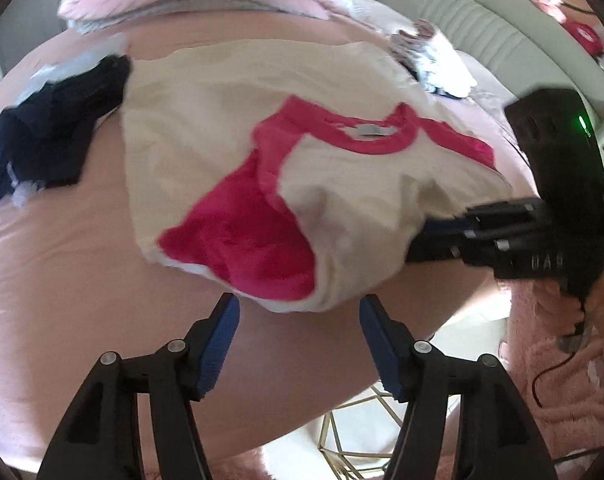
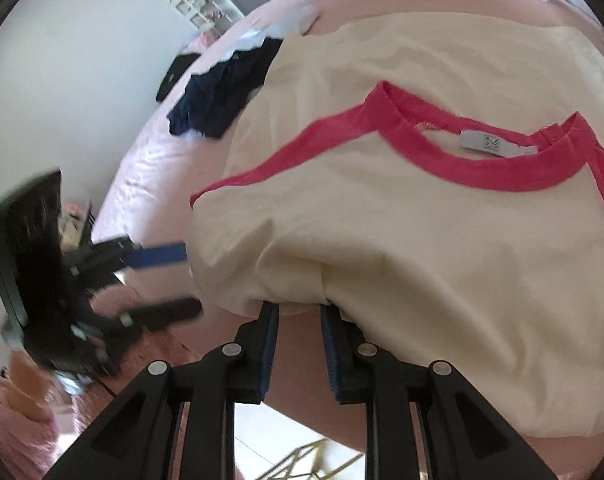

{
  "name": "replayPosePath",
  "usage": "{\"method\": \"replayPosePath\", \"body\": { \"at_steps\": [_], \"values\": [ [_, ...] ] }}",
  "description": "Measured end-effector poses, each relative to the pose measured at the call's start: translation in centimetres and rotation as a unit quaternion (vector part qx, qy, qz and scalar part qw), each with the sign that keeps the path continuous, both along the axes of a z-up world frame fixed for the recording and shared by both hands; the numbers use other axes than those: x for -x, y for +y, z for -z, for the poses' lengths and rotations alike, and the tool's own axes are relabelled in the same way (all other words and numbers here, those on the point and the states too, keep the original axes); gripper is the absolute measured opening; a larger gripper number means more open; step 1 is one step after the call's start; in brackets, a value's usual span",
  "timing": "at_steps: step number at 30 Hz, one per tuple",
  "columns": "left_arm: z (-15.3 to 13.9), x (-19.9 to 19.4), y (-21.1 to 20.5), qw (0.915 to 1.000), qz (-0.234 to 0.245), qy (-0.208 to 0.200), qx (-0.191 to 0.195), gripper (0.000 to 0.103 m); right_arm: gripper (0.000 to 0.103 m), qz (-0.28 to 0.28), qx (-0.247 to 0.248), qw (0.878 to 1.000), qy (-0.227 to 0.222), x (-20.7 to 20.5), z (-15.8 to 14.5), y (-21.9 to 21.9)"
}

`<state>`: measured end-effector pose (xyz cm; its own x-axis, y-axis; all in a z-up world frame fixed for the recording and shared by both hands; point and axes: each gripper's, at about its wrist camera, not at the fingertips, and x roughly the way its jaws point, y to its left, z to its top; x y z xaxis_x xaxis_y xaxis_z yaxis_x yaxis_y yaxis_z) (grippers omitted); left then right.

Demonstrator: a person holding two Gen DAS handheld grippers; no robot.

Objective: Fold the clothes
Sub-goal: 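Grasp the cream shirt hem with both grippers near the pink sleeve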

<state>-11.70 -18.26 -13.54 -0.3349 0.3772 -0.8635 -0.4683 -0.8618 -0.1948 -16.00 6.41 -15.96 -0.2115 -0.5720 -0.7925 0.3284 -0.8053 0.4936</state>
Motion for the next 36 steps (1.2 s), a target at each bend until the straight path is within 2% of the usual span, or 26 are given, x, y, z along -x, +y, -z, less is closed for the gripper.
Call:
{"method": "replayPosePath", "body": {
  "at_steps": [3, 9, 12, 16, 18, 20, 21, 23, 25, 29, 33, 34, 36],
  "values": [
    [0.2, 0.2, 1.0, 0.9997, 0.006, 0.023, 0.002, 0.059, 0.021, 0.01, 0.012, 1.0, -0.005, 0.0, -0.2, 1.1],
    [-0.9, 0.1, 1.0, 0.9971, -0.027, 0.069, 0.015, 0.043, 0.021, 0.026, 0.035, 0.999, -0.011, 0.1, -1.0, 2.8],
    [-0.8, 0.1, 1.5, 0.9939, -0.035, 0.094, 0.047, 0.044, 0.021, 0.017, 0.024, 1.0, -0.008, -0.3, -1.7, 3.0],
    [-0.3, 0.9, 2.0, 0.9919, -0.02, 0.094, 0.083, 0.045, 0.021, 0.009, -0.023, 1.0, 0.014, -1.2, -2.9, 4.2],
    [-0.7, 1.0, 2.0, 0.9925, -0.018, 0.099, 0.07, 0.045, 0.021, 0.021, -0.04, 0.999, 0.029, -1.4, -3.5, 5.5],
    [-1.0, 1.0, 2.1, 0.9936, -0.01, 0.099, 0.054, 0.045, 0.024, 0.049, -0.035, 0.997, 0.038, -1.3, -3.6, 7.4],
    [-0.9, 1.0, 2.3, 0.9941, -0.002, 0.095, 0.053, 0.045, 0.028, 0.059, -0.028, 0.997, 0.031, -1.1, -3.3, 8.0],
    [-0.7, 0.9, 2.9, 0.9928, 0.019, 0.101, 0.061, 0.045, 0.028, 0.073, -0.023, 0.997, 0.006, -0.6, -1.9, 8.9],
    [-0.8, 0.3, 3.5, 0.9898, 0.043, 0.114, 0.074, 0.045, 0.028, 0.071, -0.029, 0.997, -0.005, -0.5, -0.9, 8.6],
    [-1.7, -1.0, 3.2, 0.9863, 0.083, 0.133, 0.05, 0.045, 0.028, 0.061, -0.048, 0.997, -0.019, -0.3, 1.0, 7.9],
    [-0.3, -0.3, 3.9, 0.9881, 0.101, 0.095, 0.066, 0.041, 0.028, 0.06, -0.046, 0.997, -0.026, 0.1, 1.7, 7.9],
    [0.2, -0.1, 4.2, 0.9885, 0.107, 0.083, 0.068, 0.029, 0.028, 0.062, -0.043, 0.997, -0.027, 0.1, 1.7, 8.0],
    [1.2, 0.2, 4.8, 0.9886, 0.12, 0.058, 0.07, 0.021, 0.028, 0.064, -0.046, 0.997, -0.026, 0.1, 1.6, 8.2]
  ]
}}
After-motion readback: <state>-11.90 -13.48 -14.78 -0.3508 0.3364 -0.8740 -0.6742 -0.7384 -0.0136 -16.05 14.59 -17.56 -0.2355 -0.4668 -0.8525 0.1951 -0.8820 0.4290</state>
